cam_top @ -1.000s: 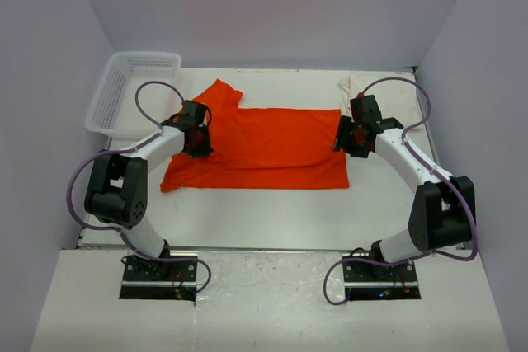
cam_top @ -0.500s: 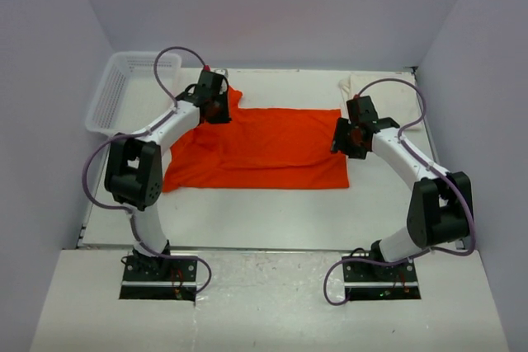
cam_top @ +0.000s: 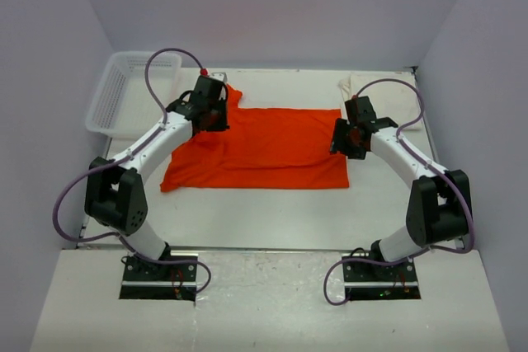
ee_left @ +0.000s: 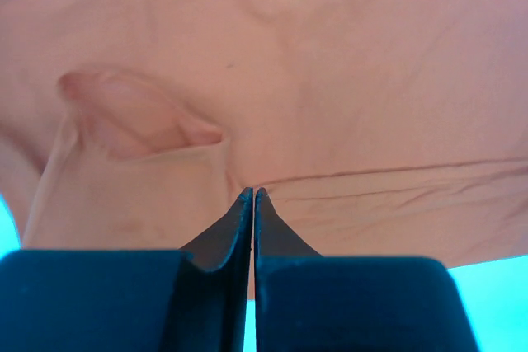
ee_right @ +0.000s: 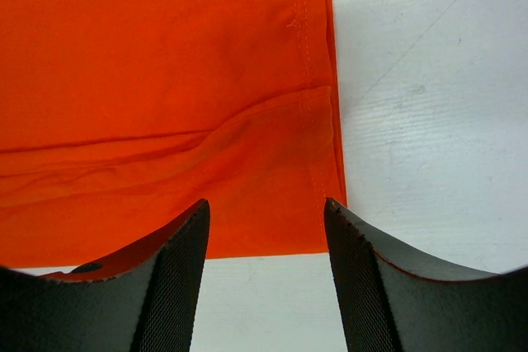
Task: Fold and stack the t-shirts
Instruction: Fold the flattened tshirt in 1/3 of the way
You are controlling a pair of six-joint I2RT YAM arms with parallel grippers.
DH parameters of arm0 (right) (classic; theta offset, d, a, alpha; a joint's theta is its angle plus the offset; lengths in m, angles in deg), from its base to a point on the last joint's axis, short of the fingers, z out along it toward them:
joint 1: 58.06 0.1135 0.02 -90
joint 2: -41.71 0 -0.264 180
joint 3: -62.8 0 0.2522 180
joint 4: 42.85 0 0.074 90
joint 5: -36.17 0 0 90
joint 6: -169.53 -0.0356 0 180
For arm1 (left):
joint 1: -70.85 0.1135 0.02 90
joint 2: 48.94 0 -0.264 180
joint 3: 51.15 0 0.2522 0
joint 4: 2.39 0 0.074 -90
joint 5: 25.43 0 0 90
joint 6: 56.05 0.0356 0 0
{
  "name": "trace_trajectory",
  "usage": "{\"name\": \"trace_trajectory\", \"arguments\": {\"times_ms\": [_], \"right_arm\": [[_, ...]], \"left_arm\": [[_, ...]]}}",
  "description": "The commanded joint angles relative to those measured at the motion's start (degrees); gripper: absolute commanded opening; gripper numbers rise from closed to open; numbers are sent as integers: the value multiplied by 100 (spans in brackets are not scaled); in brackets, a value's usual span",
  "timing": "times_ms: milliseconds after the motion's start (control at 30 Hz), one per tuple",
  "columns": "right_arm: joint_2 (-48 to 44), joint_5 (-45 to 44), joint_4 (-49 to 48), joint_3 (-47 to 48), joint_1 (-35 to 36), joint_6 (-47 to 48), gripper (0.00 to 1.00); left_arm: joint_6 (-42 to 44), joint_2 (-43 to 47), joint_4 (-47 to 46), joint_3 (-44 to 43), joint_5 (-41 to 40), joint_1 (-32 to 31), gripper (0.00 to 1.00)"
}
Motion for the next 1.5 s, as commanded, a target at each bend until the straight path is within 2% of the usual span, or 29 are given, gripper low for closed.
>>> {"name": "trace_trajectory", "arguments": {"times_ms": [0, 200, 533, 700, 967, 1033, 1133, 1200, 1333, 1467], "right_arm": [[-36, -135, -48, 124, 30, 58, 59], [-159, -196, -22, 72, 30, 58, 59], [-291, -214, -75, 1, 30, 49, 59], [-256, -223, -66, 45, 30, 58, 60], [-62, -188, -66, 124, 30, 84, 60], [-10, -170, -49, 142, 30, 84, 60], [-53, -188, -31, 142, 30, 84, 60], [-97, -188, -40, 133, 30, 84, 60], [-80, -161, -31, 159, 30, 84, 60], [-97, -161, -13, 142, 39, 75, 60]], "left_arm": [[-587, 0, 1058, -195, -722, 109, 0], [-747, -509, 947, -28, -344, 276, 0], [-518, -1521, 806, -546, -204, 312, 0], [-317, -2092, 604, -705, 366, 303, 0], [-88, -1988, 393, -477, 666, 206, 0], [-96, -1909, 507, -450, 431, 206, 0], [-342, -1445, 770, -389, -832, 224, 0], [-404, -1206, 788, -327, -1132, 241, 0], [-387, -994, 929, -563, -1416, 312, 0], [-220, -1344, 1157, -1065, -1452, 513, 0]]}}
